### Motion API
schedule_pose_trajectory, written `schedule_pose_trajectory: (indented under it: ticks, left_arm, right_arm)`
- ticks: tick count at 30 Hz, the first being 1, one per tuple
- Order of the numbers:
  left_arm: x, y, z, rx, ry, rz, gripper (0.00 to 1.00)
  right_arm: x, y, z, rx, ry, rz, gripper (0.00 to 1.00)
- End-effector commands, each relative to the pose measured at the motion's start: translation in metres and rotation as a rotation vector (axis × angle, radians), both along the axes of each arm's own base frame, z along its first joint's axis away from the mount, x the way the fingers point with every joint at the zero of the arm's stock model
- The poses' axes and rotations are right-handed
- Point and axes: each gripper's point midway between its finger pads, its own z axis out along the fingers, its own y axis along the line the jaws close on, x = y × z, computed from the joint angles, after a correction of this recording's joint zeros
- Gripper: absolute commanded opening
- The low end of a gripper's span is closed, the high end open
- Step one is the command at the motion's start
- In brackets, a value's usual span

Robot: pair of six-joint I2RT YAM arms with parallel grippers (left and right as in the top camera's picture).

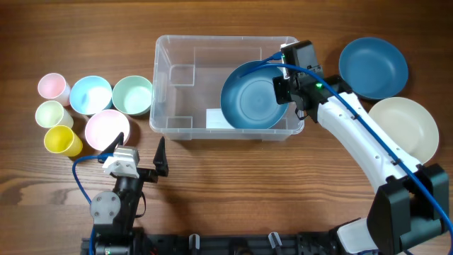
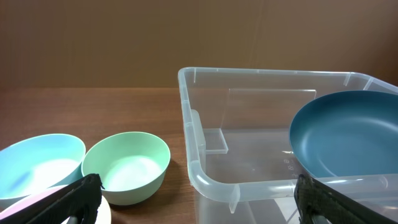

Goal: Pack container
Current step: 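Lift the teal plate and carry it over the clear container, then lower the teal plate into the container and open the right gripper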

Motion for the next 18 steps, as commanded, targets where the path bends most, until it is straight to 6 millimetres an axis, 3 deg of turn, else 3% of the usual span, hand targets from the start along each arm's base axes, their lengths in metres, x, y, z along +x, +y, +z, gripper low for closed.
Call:
schedule_pose_trajectory:
  ticks: [1,16,17,18]
  left_arm:
    - [0.000,-0.001,-0.003,0.015,-0.001,-0.010,1.00]
    - [0.000,-0.001,-0.003,0.015,-0.001,-0.010,1.00]
    - [0.000,-0.001,-0.003,0.015,-0.001,-0.010,1.00]
    - [0.000,-0.001,-0.003,0.015,-0.001,-0.010,1.00]
  right_arm:
    - [0.008,0.008,0.008,0.026,-0.017,0.043,0.04]
    - [0.021,0.018,-0.012,0.050,-0.012,0.053,0.05]
    - [0.022,0.018,-0.011,0.052,-0.018,0.054,0.11]
    - [0.023,0.018,-0.009,0.054,-0.025,0.054,0.34]
